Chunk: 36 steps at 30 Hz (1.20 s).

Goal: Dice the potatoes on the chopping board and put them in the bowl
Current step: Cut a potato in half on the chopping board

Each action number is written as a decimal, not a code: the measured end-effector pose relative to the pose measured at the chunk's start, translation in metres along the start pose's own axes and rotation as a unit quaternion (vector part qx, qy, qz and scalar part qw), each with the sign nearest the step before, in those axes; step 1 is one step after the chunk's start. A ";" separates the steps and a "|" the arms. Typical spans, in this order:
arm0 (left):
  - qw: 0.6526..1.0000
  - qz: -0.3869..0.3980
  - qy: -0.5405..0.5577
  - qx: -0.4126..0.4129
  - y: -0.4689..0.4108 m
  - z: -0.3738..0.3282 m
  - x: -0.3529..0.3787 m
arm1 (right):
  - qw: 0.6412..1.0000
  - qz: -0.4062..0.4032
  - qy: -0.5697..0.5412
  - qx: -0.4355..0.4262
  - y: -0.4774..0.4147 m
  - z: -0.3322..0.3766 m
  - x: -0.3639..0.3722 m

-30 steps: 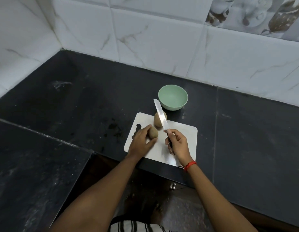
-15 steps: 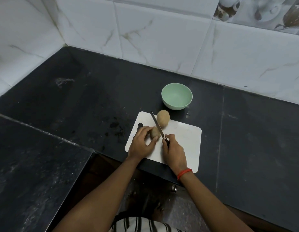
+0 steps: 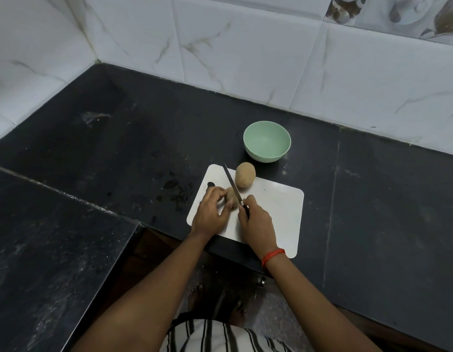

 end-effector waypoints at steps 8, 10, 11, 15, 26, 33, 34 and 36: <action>0.999 0.001 -0.028 0.034 -0.002 -0.002 0.002 | 1.000 0.018 0.008 -0.002 -0.003 0.003 -0.002; 0.999 0.003 -0.034 0.041 -0.002 -0.001 0.002 | 1.000 0.022 0.012 0.000 -0.002 0.002 -0.003; 0.999 0.001 -0.035 0.041 -0.002 0.000 0.002 | 1.000 0.026 0.015 0.000 -0.002 0.003 -0.004; 0.999 -0.005 -0.036 0.033 -0.003 -0.001 0.002 | 0.999 0.044 0.013 0.006 0.000 0.000 -0.014; 0.999 -0.014 -0.040 0.031 -0.002 -0.001 0.001 | 0.998 0.058 0.015 0.013 0.021 -0.008 -0.040; 0.998 -0.014 -0.042 0.048 -0.003 -0.003 0.000 | 0.996 0.064 0.064 0.012 0.007 0.005 -0.016; 0.998 -0.013 -0.041 0.044 -0.003 -0.002 0.000 | 0.996 0.065 0.062 0.009 0.001 0.009 -0.011; 0.999 -0.014 -0.037 0.036 -0.003 -0.002 0.000 | 0.996 0.069 0.061 0.003 -0.009 0.015 -0.002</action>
Point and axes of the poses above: each hand's wrist, its own y-axis away from the middle knuckle, its own x-axis out of the palm, z = x × y, the point moved 8 cm from there along -y, towards the middle knuckle, and after that the axes turned 12 degrees about -z, right-handed, at the moved point
